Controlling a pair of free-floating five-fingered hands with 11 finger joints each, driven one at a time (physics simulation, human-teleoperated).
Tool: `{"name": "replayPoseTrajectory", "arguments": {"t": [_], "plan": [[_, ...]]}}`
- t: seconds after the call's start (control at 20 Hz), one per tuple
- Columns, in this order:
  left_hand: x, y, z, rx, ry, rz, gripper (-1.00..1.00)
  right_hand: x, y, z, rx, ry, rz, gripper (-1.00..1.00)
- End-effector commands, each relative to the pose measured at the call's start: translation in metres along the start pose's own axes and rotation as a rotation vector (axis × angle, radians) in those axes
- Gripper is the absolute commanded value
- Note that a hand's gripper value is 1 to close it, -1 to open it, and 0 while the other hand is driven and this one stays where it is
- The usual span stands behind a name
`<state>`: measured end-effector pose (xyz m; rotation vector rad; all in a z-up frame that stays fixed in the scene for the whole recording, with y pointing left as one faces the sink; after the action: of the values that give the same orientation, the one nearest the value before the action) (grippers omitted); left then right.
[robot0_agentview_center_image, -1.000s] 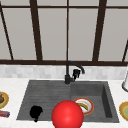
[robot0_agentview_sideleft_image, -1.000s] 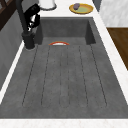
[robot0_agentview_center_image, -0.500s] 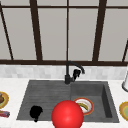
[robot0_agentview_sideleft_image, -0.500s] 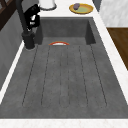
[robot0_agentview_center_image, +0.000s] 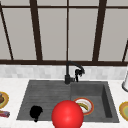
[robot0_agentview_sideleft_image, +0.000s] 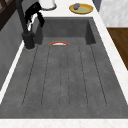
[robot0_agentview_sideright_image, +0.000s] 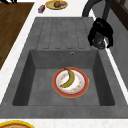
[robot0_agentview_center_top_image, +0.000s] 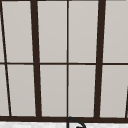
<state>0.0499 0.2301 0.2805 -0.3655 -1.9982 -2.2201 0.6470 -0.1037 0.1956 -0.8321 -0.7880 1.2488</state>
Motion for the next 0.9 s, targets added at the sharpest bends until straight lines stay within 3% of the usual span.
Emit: {"name": "replayPoseTrajectory", "arguments": {"t": [0.0, 0.05, 0.15, 0.5, 0.55, 0.6, 0.85], "plan": [[0.0, 0.0, 0.0, 0.0, 0.0, 0.0, 0.0, 0.0, 0.001, -0.001, 0.087, 0.031, 0.141, -1.0], [0.0, 0.0, 0.0, 0.0, 0.0, 0.0, 0.0, 0.002, 0.001, 0.0, 0.104, 0.042, 0.162, -1.0], [0.0, 0.0, 0.0, 0.0, 0.0, 0.0, 0.0, 0.016, 0.005, -0.003, 0.143, 0.072, 0.155, -1.0], [0.0, 0.0, 0.0, 0.0, 0.0, 0.0, 0.0, 0.031, 0.02, -0.014, 0.237, 0.072, 0.203, -1.0], [0.0, 0.0, 0.0, 0.0, 0.0, 0.0, 0.0, 0.033, 0.022, -0.016, 0.25, 0.074, 0.206, 1.0], [0.0, 0.0, 0.0, 0.0, 0.0, 0.0, 0.0, 0.034, 0.021, -0.018, 0.233, 0.074, 0.232, 1.0], [0.0, 0.0, 0.0, 0.0, 0.0, 0.0, 0.0, 0.038, 0.019, -0.038, 0.131, 0.095, 0.224, 1.0]]}}
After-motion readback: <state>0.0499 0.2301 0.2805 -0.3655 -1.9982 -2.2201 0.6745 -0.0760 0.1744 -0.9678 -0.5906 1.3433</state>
